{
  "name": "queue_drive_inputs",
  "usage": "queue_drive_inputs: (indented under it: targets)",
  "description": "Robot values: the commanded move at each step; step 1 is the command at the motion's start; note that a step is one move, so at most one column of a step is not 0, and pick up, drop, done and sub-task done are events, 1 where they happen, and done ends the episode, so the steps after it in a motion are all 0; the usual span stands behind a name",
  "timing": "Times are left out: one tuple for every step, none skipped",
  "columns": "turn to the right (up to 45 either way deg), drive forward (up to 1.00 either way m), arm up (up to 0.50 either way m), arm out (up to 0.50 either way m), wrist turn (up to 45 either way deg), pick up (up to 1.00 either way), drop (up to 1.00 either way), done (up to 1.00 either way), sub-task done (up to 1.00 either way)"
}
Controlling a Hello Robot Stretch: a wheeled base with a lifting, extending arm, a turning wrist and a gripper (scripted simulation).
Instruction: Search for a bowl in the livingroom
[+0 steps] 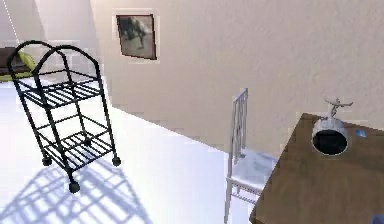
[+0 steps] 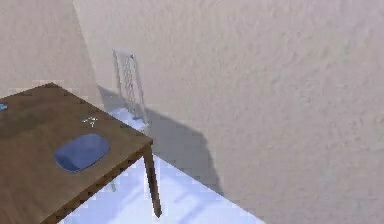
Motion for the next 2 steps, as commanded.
queue_drive_inputs:
  targets:
    - [45.0,0.0,0.0,0.0,0.0,0.0,0.0,0.0,0.0]
    - [12.0,0.0,0.0,0.0,0.0,0.0,0.0,0.0,0.0]
